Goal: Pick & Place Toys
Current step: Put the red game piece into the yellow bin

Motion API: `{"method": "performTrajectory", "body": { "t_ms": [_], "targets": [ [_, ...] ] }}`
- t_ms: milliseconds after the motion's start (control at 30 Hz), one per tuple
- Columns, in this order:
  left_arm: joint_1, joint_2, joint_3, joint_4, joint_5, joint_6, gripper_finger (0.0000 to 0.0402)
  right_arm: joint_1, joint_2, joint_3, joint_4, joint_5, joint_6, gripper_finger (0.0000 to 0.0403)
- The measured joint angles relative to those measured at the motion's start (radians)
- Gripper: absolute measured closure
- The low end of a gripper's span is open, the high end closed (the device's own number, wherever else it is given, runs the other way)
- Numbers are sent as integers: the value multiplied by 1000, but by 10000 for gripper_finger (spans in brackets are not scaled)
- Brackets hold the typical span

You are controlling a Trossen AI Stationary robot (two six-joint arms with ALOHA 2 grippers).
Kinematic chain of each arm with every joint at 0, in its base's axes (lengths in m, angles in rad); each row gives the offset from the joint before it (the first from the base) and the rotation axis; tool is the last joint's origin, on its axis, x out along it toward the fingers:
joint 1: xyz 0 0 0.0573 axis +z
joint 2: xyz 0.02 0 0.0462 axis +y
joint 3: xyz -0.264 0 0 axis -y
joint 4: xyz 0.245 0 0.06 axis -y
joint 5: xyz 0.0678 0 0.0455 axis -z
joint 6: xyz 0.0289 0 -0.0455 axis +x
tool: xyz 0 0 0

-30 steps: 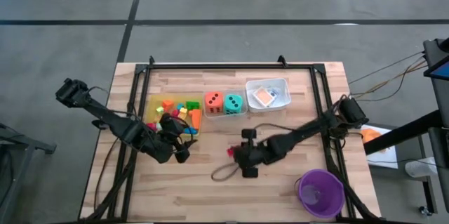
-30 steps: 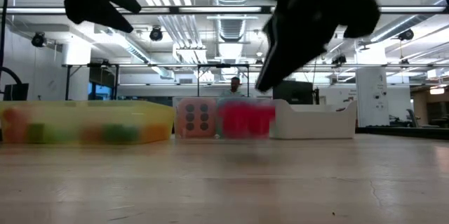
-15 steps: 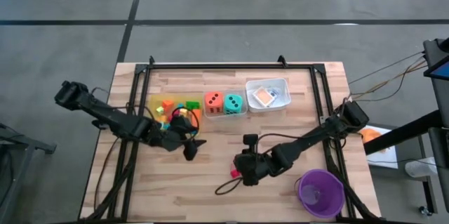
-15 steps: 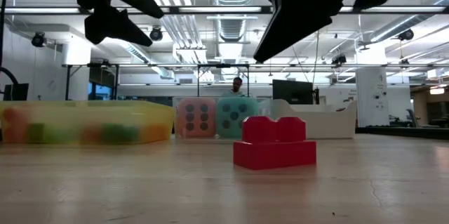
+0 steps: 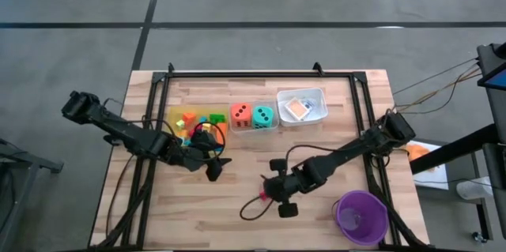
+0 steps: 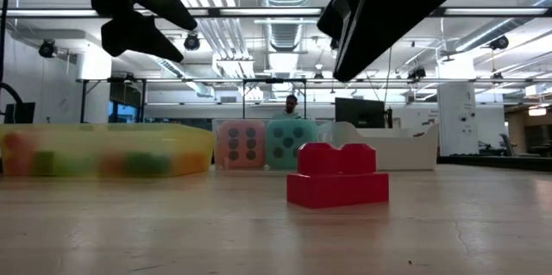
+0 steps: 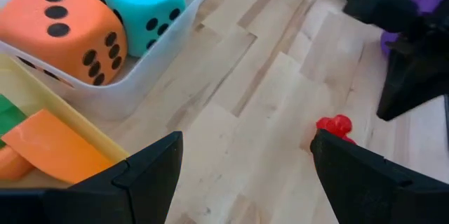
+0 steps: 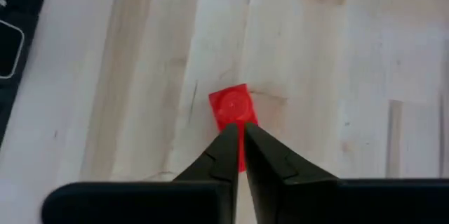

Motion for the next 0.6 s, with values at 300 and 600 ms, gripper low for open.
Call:
{"method": "performTrajectory", "body": {
  "t_ms": [300, 600],
  "targets": [
    [-1, 0, 0, -1, 21, 0, 90, -21, 13, -4, 8, -20, -15, 243],
    [-1, 0, 0, -3, 22, 0, 90, -19, 13, -39, 19, -17, -60, 107]
  ]
}}
